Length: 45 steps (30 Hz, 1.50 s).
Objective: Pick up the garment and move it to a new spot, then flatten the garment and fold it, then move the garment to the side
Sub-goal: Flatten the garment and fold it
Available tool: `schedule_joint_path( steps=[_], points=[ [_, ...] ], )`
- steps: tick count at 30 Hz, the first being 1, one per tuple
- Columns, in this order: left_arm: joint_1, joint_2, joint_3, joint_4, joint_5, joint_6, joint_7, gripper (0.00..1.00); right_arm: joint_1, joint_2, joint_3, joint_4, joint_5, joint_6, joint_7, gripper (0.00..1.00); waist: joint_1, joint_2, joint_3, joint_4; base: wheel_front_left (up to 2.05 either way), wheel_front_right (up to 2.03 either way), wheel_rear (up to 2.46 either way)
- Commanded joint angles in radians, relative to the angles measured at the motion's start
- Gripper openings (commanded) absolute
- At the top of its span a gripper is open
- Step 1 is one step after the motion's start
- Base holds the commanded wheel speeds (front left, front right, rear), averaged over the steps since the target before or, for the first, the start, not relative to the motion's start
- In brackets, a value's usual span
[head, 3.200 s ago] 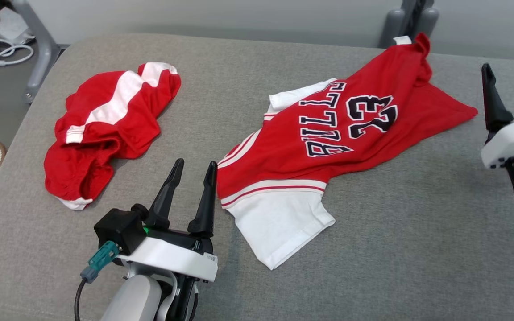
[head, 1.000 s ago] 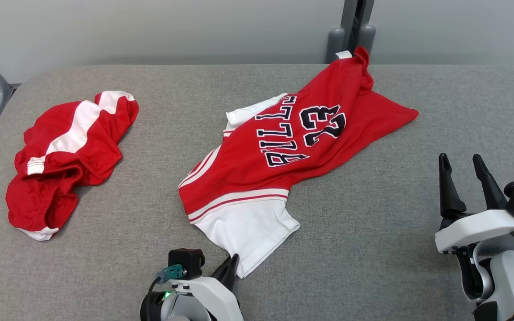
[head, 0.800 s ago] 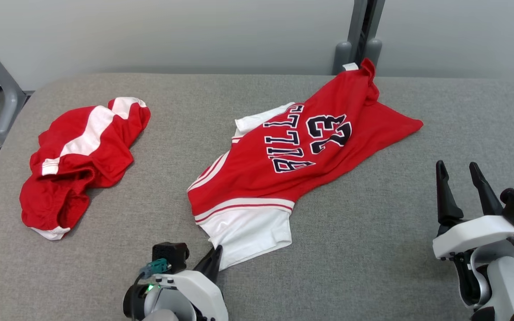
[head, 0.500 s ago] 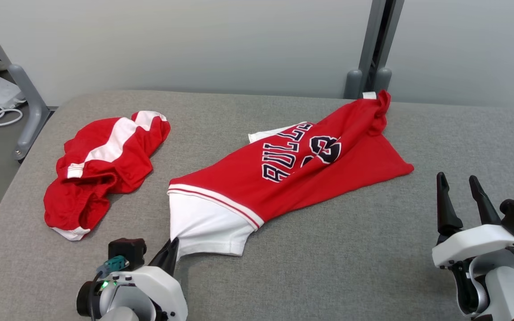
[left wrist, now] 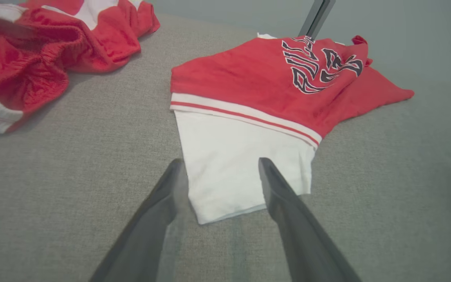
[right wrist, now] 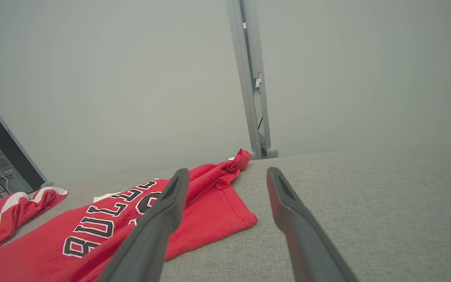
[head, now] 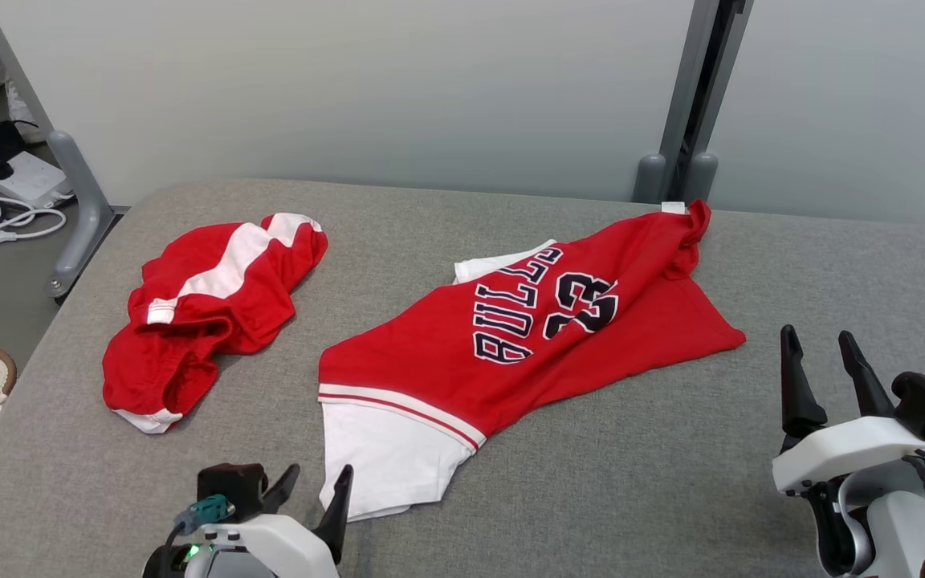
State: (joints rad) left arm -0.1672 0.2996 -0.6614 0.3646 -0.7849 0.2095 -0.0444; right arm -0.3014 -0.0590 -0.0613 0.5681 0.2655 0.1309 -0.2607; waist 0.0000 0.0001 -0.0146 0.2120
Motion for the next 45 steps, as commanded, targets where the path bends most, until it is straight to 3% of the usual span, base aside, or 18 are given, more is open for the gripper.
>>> schedule_joint_path(
  steps=[1,7,12,20,31,45],
  points=[
    [0.0,0.005,0.01,-0.005,0.0,0.008,-0.008,1.0,0.006,-0.003,-0.001,-0.002,-0.006,0.0,-0.007,1.0,0.0,-0.0001,0.002,-0.001,0.0,0.0,0.0],
    [-0.018,-0.012,0.079,-0.048,0.007,0.052,-0.137,1.0,0.003,-0.004,0.0,-0.023,-0.011,0.0,-0.006,1.0,0.0,-0.0001,0.017,-0.01,0.0,0.0,0.0],
    [-0.023,-0.048,0.109,-0.071,0.03,0.022,-0.207,1.0,-0.006,-0.01,-0.004,-0.05,-0.01,0.0,-0.006,1.0,0.0,-0.0001,0.048,-0.012,0.0,0.0,0.0],
    [-0.034,-0.116,0.135,-0.055,0.089,-0.04,-0.221,1.0,-0.047,-0.042,-0.025,-0.023,0.006,0.0,0.013,1.0,0.0,-0.0001,0.119,0.019,0.0,0.0,0.0],
    [-0.08,-0.194,0.181,-0.02,0.182,-0.114,-0.221,1.0,-0.231,-0.123,-0.067,0.252,0.018,0.0,0.057,1.0,0.0,-0.0001,0.22,0.11,0.0,0.0,0.0],
    [-0.092,-0.234,0.227,0.004,0.233,-0.159,-0.221,1.0,-0.353,-0.161,-0.06,0.487,0.058,0.0,0.065,1.0,0.0,-0.0001,0.272,0.169,0.0,0.0,0.0]
  ],
)
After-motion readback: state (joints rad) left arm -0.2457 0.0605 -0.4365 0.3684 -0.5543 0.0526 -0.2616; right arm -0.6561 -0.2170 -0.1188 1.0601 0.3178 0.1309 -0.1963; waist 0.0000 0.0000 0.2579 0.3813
